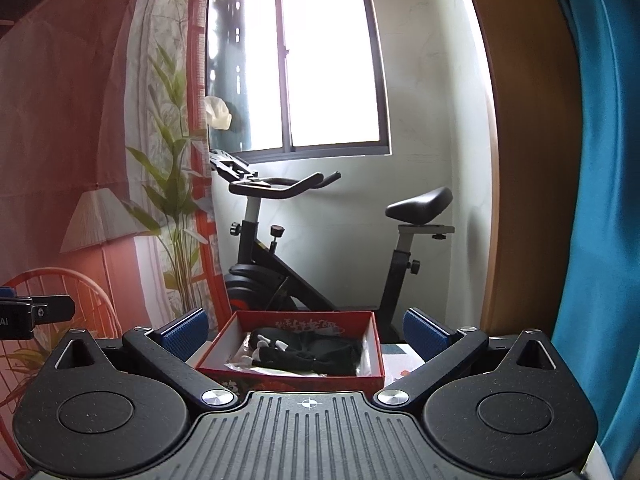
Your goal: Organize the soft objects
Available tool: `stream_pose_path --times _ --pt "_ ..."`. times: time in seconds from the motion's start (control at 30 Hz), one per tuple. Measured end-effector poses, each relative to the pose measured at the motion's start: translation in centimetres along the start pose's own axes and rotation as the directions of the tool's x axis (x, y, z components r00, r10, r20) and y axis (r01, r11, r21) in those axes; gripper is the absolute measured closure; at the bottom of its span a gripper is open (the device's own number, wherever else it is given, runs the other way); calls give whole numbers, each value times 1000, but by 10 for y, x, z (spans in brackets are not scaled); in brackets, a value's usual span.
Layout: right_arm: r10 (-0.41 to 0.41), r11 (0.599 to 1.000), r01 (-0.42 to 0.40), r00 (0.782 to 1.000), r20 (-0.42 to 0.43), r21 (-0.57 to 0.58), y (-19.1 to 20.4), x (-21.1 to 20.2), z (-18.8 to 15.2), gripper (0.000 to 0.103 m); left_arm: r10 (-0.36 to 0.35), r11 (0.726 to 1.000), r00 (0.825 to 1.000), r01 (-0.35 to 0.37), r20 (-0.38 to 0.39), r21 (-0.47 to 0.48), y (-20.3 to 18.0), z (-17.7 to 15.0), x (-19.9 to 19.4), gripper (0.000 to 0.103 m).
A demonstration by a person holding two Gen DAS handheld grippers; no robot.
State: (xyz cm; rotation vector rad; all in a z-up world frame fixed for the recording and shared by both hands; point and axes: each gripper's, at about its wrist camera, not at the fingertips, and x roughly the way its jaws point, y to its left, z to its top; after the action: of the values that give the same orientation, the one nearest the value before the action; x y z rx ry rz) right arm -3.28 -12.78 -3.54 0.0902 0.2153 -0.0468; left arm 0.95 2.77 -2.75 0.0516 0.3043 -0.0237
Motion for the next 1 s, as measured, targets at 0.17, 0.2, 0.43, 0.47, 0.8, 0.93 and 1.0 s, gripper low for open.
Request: stream_pose_path --times 0.17,0.2,0.43,0.47,0.8,0.93,1.0 --pt "-1 1000 1 1000 1 -6 2 -1 1 0 -1 1000 1000 1 -10 -6 2 -1 -2 0" --pt "1 1000 -1 1000 -1 -7 3 0 1 0 -1 1000 1000 1 -10 -9 2 0 -2 0" --pt "5 1000 -6 1000 -15 -19 5 2 1 0 1 1000 1000 -1 -16 -14 3 -1 -2 0" --pt "3 1000 -4 1000 -17 -19 5 2 1 0 1 1000 1000 -1 -16 -14 3 -1 -2 0" --pt "-10 1000 9 1000 -25 -12 2 7 3 0 4 1000 1000 -4 -18 -15 3 -2 -4 0" --pt "-19 1000 19 999 -32 -7 1 10 1 0 0 1000 1000 -1 -25 -19 4 -3 -3 0" --pt "-23 1000 23 999 -35 -3 0 10 0 0 -5 1000 1000 4 -30 -22 5 -3 -3 0"
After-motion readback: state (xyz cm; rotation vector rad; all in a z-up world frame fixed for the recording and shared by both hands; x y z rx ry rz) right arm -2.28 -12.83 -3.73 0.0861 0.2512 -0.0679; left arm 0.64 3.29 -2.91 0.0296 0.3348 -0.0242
